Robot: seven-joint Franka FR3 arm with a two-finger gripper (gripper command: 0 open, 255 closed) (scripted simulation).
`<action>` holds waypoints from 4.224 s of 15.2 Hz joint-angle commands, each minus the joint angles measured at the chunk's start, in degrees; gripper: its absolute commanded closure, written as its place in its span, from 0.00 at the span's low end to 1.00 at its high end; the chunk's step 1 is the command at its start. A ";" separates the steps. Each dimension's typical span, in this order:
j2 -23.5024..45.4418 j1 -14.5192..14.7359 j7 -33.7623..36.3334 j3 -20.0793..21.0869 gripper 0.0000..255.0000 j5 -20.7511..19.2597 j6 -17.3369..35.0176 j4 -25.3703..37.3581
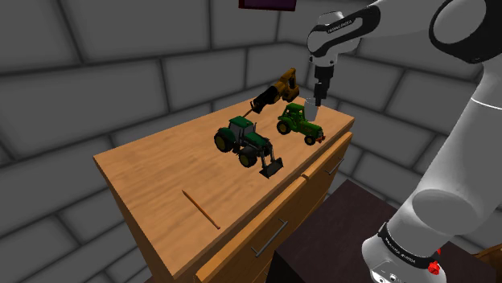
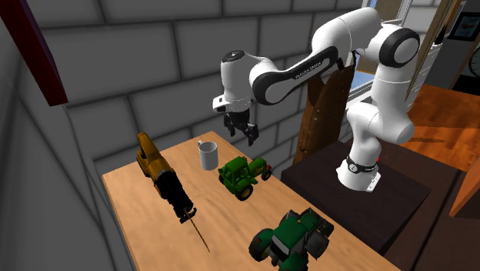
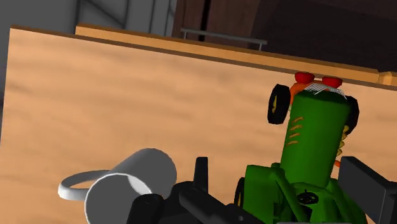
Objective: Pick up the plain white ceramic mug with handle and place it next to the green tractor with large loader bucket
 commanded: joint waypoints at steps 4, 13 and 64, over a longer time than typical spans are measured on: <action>11.92 -3.00 -6.09 -0.28 0.00 4.08 0.21 11.46; 24.70 -7.10 -10.76 0.78 0.00 7.73 0.78 23.50; 22.54 -8.24 -12.32 -0.03 1.00 7.19 -18.35 40.74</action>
